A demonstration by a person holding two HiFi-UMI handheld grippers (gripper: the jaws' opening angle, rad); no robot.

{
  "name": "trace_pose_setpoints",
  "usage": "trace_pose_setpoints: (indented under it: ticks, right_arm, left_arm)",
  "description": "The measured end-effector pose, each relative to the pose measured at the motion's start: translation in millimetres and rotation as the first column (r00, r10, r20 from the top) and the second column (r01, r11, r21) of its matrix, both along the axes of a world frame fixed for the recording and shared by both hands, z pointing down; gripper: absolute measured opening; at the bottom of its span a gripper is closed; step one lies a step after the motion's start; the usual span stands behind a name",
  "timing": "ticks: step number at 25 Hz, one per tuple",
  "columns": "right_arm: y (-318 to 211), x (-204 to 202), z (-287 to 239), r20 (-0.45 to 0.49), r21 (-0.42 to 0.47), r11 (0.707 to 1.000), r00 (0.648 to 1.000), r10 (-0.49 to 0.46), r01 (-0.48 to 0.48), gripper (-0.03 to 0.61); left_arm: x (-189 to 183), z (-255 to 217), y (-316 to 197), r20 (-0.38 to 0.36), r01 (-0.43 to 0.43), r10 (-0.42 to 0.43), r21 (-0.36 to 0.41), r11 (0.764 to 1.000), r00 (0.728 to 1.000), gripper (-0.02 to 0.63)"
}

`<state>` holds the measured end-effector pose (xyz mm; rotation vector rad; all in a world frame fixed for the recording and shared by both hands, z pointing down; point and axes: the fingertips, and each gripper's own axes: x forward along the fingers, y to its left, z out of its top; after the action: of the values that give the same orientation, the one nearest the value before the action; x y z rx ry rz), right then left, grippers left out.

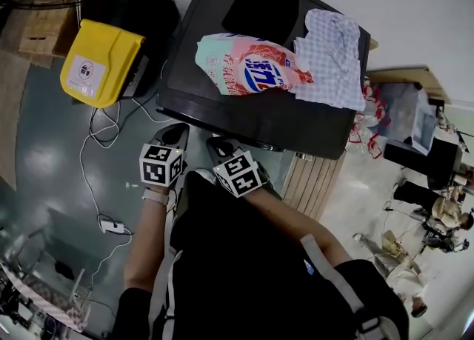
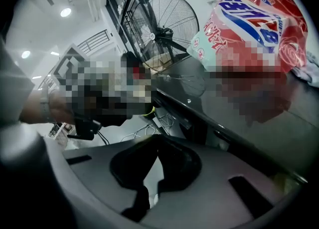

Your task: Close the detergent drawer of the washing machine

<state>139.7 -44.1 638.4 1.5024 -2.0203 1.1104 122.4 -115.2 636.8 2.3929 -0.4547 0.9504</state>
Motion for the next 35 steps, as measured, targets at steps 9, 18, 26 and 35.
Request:
trace_pose_setpoints:
  ticks: [9, 18, 26, 35]
  right_arm:
    - [0.9, -2.2, 1.2, 0.03, -0.006, 0.999, 0.999, -0.042, 0.043, 0.015]
    - [-5.6, 3.2, 0.7, 0.095, -0.006, 1.0, 0.995, -0.016, 0.017, 0.014]
    - [-37.2, 5.4, -44.2, 0.011, 0.2, 0.978, 0.998, -0.061, 0.057, 0.015]
    - [-35.0, 7.7, -42.6, 0.019, 0.168, 0.985, 0.999, -0.047, 0.043, 0.015]
  left_arm:
    - [0.8, -0.8, -0.6, 0.01, 0.001, -0.001, -0.001, 1.0, 1.0, 0.011]
    - [12.3, 2.4, -11.4, 0.041, 0.025, -0.025, -0.01, 1.0, 0.999, 0.011]
    - [14.2, 3.1, -12.3, 0.048, 0.031, -0.031, -0.003, 1.0, 0.998, 0.011]
    - [10.7, -7.3, -10.9, -0.015, 0.048, -0.048, 0.017, 0.999, 0.999, 0.011]
